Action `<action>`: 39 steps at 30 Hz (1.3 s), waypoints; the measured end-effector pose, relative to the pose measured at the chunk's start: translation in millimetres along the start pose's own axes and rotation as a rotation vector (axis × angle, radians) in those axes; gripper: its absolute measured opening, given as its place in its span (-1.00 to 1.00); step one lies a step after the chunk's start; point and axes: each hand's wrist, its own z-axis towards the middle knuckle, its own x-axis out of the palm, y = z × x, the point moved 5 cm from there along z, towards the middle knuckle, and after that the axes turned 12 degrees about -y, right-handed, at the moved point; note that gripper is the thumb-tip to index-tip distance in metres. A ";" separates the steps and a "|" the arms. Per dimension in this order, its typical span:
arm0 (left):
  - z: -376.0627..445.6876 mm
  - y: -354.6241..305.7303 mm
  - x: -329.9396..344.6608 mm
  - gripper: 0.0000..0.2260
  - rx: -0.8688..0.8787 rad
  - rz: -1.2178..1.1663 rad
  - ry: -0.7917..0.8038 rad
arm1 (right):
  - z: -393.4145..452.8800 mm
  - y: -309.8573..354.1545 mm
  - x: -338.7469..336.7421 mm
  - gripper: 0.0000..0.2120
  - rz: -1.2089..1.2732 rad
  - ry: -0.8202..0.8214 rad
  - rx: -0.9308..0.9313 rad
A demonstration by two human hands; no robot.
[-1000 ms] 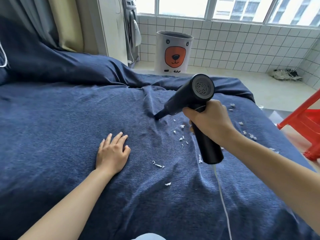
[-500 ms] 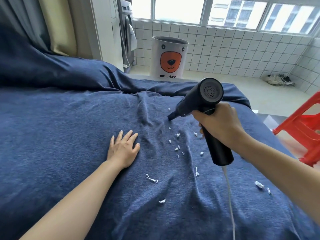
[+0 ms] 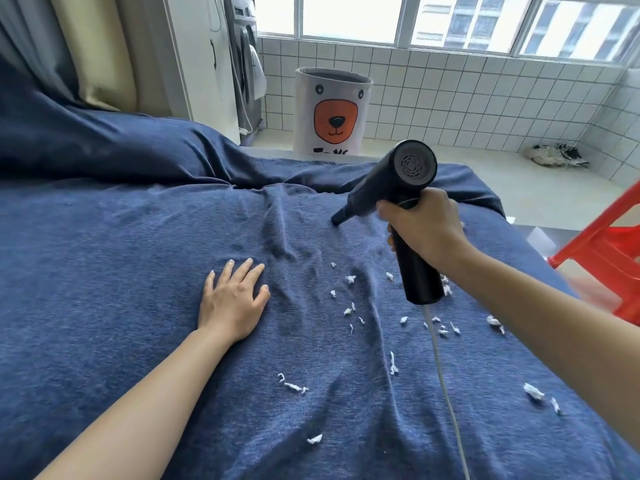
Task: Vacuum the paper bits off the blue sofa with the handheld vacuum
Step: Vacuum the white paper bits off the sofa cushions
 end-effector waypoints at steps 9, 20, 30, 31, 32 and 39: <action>-2.2 -1.9 -0.3 -0.53 -0.010 0.026 0.012 | -16.9 -4.0 -25.3 -0.77 0.020 0.015 0.007; -20.5 -17.6 -5.7 -0.52 -0.092 0.000 0.041 | -57.9 -8.4 -78.4 -0.78 0.032 0.144 -0.050; -60.0 -30.9 -16.9 -0.53 -0.084 -0.028 0.088 | -72.7 -13.9 -110.0 -0.76 0.083 0.198 -0.003; -64.2 -32.2 -18.6 -0.53 -0.082 -0.027 0.096 | -76.5 -13.2 -114.6 -0.75 0.085 0.201 -0.009; -66.7 -32.5 -19.2 -0.53 -0.082 -0.034 0.100 | -78.7 -13.0 -116.9 -0.76 0.084 0.203 -0.013; -97.4 -30.4 -29.4 -0.57 -0.062 -0.094 0.082 | -105.0 -11.5 -139.0 -0.78 0.148 0.278 0.019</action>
